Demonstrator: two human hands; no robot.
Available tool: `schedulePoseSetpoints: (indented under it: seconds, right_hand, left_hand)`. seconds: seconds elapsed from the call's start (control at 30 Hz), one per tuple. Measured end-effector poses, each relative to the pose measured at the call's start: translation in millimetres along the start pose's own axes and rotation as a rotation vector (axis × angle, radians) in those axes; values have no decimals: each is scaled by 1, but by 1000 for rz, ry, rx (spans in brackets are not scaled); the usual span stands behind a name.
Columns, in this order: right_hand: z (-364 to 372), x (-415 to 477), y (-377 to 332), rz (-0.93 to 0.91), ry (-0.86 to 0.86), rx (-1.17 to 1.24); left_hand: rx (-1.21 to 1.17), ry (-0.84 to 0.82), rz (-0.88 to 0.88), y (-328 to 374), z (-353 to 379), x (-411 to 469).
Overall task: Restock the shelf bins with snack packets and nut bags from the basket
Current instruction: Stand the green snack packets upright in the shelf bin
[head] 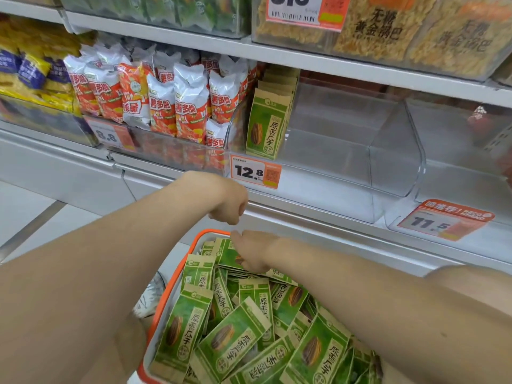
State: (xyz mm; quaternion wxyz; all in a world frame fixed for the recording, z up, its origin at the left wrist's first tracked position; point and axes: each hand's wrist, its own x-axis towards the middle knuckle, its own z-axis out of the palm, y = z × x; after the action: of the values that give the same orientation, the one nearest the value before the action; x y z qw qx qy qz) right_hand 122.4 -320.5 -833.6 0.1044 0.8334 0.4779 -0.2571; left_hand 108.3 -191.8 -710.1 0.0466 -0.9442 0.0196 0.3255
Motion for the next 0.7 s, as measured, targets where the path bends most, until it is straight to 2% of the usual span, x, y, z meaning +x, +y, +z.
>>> schedulePoseSetpoints:
  seconds: [0.1,0.3,0.37,0.5,0.7]
  right_hand:
    - [22,17,-6,25,8,-3]
    - [40,25,-11,133,78,-195]
    - [42,26,-11,111,86,-229]
    - [26,17,-7,27,167,-158]
    - [-23,-9,8,108,276,-12]
  left_hand:
    - [-5,4,15,-3,-2,5]
    - [-13,31,28,-5,-8,8]
    - [-20,45,36,-4,-10,8]
    - [-11,47,39,-4,-11,5]
    - [-4,44,30,-7,-19,-15]
